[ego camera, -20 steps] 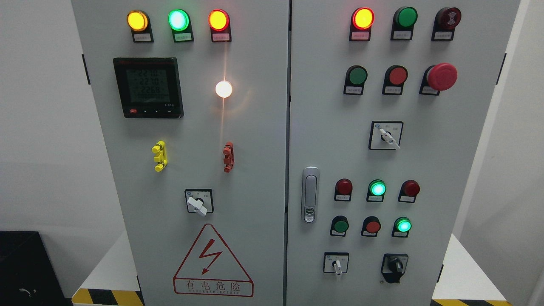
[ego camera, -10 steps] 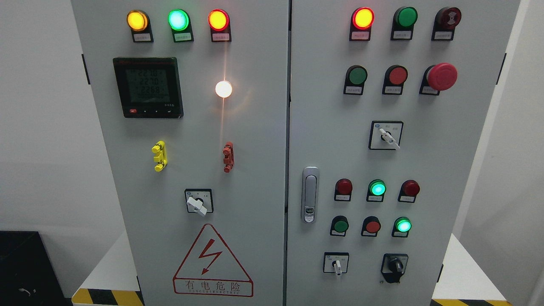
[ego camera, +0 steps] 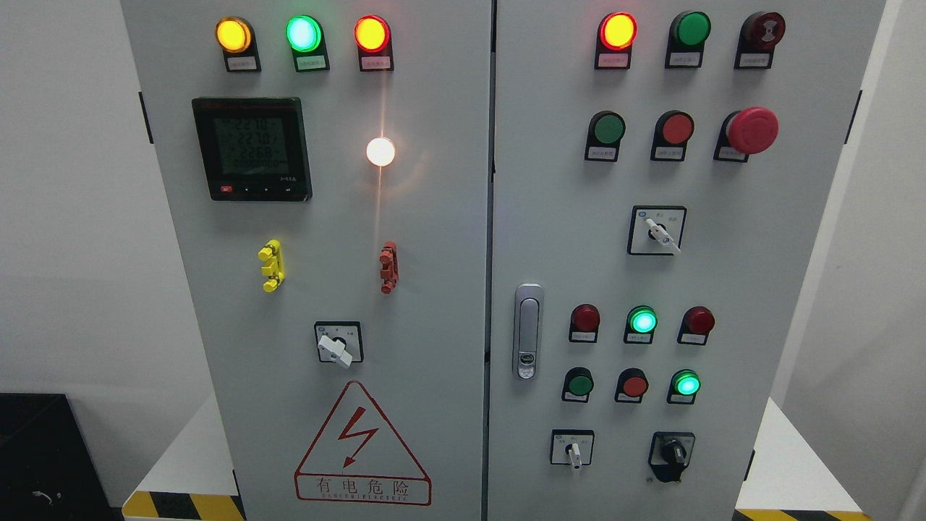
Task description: Flip black knob to close circuit
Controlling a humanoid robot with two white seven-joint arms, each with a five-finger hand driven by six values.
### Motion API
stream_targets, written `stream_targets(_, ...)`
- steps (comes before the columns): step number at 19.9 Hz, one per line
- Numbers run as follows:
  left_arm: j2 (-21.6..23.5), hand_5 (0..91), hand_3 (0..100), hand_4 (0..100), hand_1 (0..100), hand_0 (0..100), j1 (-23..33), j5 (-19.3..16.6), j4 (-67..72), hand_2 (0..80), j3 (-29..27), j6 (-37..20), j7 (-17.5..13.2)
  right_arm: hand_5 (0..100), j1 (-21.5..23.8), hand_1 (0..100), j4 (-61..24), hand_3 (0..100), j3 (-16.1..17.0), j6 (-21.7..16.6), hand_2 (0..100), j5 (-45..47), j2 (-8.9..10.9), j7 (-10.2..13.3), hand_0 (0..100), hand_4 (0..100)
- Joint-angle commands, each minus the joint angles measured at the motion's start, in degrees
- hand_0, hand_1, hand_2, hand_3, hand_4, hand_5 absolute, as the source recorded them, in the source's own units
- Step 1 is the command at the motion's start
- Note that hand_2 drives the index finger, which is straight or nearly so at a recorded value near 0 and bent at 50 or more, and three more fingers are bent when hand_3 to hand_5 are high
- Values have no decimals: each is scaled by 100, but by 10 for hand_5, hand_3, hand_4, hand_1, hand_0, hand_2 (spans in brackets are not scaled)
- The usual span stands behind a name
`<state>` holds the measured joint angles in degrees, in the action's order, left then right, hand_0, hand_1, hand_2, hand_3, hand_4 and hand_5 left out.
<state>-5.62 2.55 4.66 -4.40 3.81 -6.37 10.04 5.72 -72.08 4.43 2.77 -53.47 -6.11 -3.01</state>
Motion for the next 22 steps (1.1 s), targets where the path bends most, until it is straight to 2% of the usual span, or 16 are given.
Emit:
stream_targets(1, 0, 0, 0, 0, 556, 120, 0, 0, 1, 0, 6, -4, -2, 683, -1, 76, -1676, 926, 14, 57, 738, -610, -83, 63, 0, 790)
stream_targets(6, 0, 0, 0, 0, 556, 120, 0, 0, 1, 0, -3, -4, -2, 828, -1, 68, -2151, 987, 5, 92, 813, -1068, -83, 90, 0, 875)
stream_targets(11, 0, 0, 0, 0, 556, 120, 0, 0, 1, 0, 6, -4, -2, 951, -80, 33, -2529, 1000, -127, 575, 908, -1507, -92, 142, 0, 948)
stream_targets(15, 0, 0, 0, 0, 556, 120, 0, 0, 1, 0, -3, -4, 6, 982, -124, 13, -2802, 1000, -206, 654, 922, -1798, -101, 221, 0, 970)
stream_targets(22, 0, 0, 0, 0, 556, 120, 0, 0, 1, 0, -3, -4, -2, 1000, -440, 0, -2838, 1000, -285, 918, 938, -1991, -101, 134, 0, 1000)
